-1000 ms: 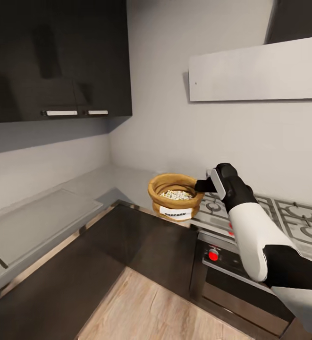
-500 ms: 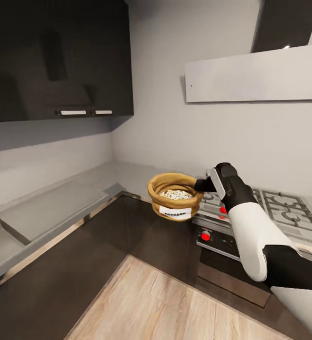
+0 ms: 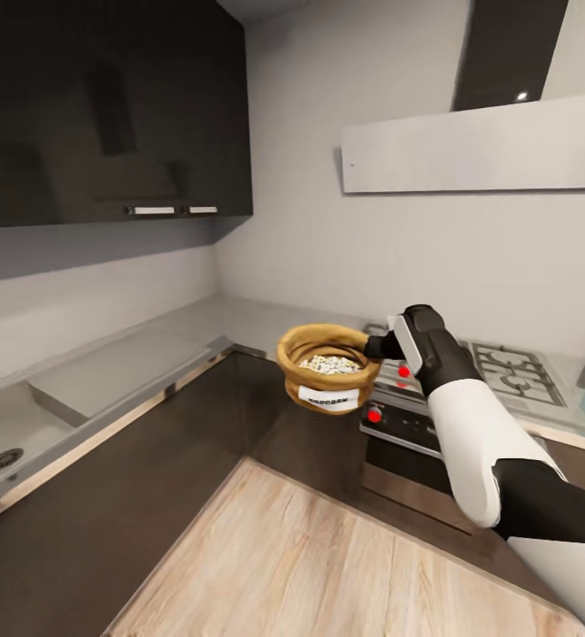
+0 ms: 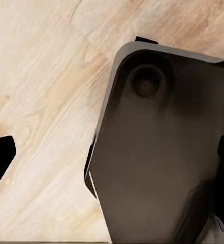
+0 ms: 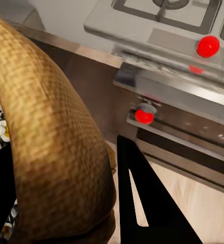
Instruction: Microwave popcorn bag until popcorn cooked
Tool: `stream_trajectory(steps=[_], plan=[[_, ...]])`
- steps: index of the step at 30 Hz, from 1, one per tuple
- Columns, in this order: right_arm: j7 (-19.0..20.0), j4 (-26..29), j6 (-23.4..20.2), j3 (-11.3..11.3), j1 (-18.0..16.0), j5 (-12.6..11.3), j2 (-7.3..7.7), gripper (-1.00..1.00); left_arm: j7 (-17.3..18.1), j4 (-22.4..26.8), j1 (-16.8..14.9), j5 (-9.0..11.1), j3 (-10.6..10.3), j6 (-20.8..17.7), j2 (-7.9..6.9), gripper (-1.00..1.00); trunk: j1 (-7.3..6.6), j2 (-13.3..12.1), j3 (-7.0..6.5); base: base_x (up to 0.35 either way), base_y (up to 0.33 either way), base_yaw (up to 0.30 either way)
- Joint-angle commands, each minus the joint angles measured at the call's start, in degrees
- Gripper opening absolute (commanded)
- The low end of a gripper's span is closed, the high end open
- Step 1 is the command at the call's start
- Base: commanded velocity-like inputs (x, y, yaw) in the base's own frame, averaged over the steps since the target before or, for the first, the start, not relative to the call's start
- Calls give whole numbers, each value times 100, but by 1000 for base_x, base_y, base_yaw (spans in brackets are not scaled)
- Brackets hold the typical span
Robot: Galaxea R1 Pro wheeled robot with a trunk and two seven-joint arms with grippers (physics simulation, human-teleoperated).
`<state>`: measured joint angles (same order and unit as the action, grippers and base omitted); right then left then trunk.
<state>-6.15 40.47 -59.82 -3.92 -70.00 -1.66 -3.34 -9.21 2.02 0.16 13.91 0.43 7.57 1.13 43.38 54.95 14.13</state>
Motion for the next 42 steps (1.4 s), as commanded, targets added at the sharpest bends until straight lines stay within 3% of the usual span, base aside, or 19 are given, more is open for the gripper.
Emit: stream_trajectory(steps=[1, 31, 32, 34, 42], plan=[[-38, 5, -18, -18, -5, -19, -17, -100, -11, 9, 2, 27, 1, 9, 1, 100, -3, 6, 7, -350, 0, 0], [-26, 271, -18, 13, -5, -17, 9, -100, -11, 9, 3, 24, 1, 16, -1, 100, -3, 6, 7, -350, 0, 0], [-27, 615, -18, 16, -5, -18, 3, -100, -11, 9, 2, 25, 1, 16, 0, 100, -3, 6, 7, -350, 0, 0], [-27, 753, -18, 8, -5, -18, 1, -100, -11, 9, 2, 24, 1, 16, -2, 100, -3, 6, 7, -350, 0, 0], [-27, 804, -18, 5, -5, -18, -5, -100, -11, 9, 3, 35, 1, 16, -12, 100, -3, 6, 7, -350, 0, 0]])
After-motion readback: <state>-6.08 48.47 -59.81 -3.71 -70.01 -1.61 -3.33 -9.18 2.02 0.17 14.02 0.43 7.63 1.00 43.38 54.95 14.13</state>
